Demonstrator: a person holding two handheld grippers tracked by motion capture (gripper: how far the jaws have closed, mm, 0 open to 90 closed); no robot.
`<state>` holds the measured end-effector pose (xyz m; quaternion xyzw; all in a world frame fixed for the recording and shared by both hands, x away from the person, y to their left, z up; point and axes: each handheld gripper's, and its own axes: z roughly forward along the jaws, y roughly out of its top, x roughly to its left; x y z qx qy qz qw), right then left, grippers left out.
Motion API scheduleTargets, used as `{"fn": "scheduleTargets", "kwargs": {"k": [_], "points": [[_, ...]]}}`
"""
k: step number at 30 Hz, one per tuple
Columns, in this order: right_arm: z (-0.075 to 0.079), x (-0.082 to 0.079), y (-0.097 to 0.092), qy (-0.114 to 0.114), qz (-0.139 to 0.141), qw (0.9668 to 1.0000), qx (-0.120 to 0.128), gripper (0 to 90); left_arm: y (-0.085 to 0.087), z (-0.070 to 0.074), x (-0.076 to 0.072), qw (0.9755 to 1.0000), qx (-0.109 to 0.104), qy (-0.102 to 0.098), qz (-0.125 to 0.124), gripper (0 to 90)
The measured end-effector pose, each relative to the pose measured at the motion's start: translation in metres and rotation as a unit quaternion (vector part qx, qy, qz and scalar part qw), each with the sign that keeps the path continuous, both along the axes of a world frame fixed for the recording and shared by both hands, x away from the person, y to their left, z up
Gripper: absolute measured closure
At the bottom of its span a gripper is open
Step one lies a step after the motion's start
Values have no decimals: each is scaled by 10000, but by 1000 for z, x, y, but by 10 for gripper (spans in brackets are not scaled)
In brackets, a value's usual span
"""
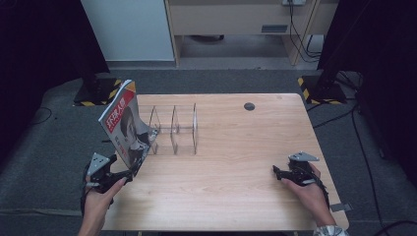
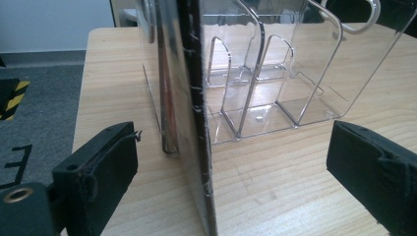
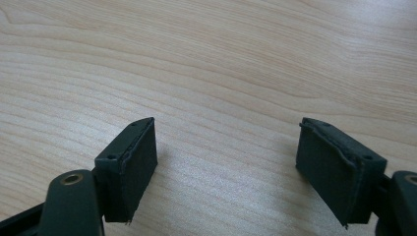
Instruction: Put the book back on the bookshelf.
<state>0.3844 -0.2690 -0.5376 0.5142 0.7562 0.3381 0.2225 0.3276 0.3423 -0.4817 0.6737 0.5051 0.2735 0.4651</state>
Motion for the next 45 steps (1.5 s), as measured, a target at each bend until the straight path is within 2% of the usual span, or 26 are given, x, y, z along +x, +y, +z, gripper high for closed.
{"fn": "scheduleTargets", "kwargs": {"k": [23, 37, 45], "points": [[0, 0, 0, 3, -9, 10000, 13, 235, -7, -6, -19, 9997, 28, 130, -221, 49], [0, 0, 0, 3, -7, 10000, 13, 234, -18, -6, -29, 9986, 56, 193, -497, 56], [0, 0, 0, 5, -6, 10000, 12, 233, -27, -6, -28, 9972, 99, 225, -703, 61]]}}
